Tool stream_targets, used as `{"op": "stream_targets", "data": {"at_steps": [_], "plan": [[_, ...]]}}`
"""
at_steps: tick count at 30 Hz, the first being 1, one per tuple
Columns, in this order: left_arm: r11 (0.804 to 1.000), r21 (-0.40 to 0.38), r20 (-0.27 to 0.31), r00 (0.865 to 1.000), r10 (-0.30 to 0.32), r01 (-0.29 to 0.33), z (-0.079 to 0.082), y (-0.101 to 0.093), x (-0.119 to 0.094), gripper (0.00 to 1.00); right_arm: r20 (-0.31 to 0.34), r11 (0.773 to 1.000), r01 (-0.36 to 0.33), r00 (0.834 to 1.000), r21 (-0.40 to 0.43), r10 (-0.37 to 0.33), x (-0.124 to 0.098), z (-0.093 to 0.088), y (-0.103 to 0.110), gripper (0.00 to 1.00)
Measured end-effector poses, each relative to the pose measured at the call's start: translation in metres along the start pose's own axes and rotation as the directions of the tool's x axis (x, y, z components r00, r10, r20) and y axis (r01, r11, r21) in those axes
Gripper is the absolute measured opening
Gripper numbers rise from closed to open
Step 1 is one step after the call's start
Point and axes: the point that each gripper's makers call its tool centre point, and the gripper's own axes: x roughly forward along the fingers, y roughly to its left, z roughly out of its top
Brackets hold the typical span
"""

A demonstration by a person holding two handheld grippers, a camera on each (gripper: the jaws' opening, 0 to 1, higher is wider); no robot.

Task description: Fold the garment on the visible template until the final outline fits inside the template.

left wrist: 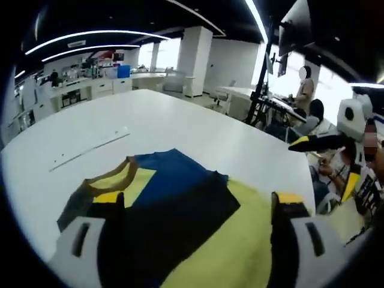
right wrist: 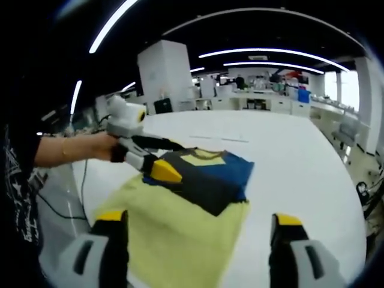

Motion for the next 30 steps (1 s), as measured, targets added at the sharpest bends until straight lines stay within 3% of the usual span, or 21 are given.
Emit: {"op": "stream_targets", "data": {"at_steps": [11,23,30], "plan": [[0.997,0.018,0.036,0.996,0.079,-0.08,-0.008,0.034,-0.049,0.94,-0.014,0.999,-0.02,1.0,-0.048,0.019,0.013,0.005,-0.004,0.99],[0.978,0.108,-0.007,0.983,0.183,-0.181,-0.042,0.07,-0.101,0.71,0.006,0.997,-0.033,0.999,-0.071,0.034,0.015,0.01,0.001,0.98],[0.972,0.075,-0.025,0.974,0.227,-0.224,-0.068,0.094,-0.121,0.53,0.01,0.997,-0.028,1.0,-0.074,0.029,0.018,0.012,-0.002,0.97]]}}
